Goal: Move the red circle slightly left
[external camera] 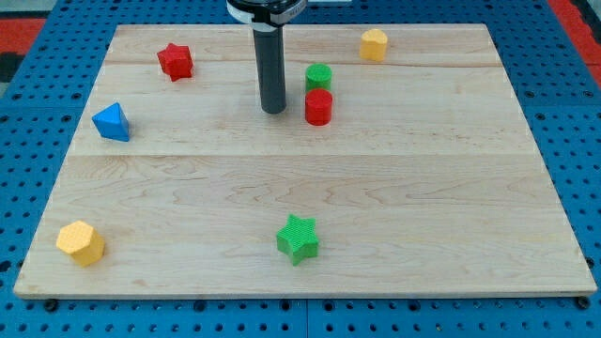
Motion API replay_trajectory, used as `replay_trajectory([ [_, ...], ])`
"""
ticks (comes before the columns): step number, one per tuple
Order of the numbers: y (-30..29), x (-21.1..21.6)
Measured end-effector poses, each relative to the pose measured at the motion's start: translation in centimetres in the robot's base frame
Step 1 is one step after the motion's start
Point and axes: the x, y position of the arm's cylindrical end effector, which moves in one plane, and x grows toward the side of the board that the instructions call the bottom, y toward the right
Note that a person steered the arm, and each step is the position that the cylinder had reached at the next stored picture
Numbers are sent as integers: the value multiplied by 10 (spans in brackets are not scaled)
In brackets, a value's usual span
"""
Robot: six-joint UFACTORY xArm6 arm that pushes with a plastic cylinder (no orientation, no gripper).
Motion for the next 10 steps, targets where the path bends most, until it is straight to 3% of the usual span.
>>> replay_trajectory([
  [2,0,-4],
  [5,18,34],
  [8,96,41],
  [10,124,12],
])
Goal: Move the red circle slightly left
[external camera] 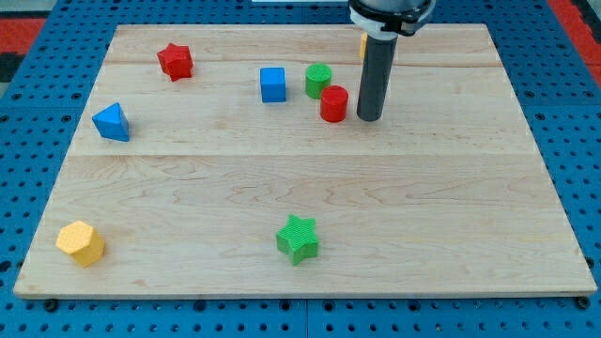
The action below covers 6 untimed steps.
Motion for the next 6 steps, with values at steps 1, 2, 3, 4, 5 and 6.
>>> replay_trajectory([
  [1,-2,-2],
  [2,-9,-3],
  [3,-20,-6],
  [4,-27,-7],
  [5,-30,-7],
  [6,-37,-7],
])
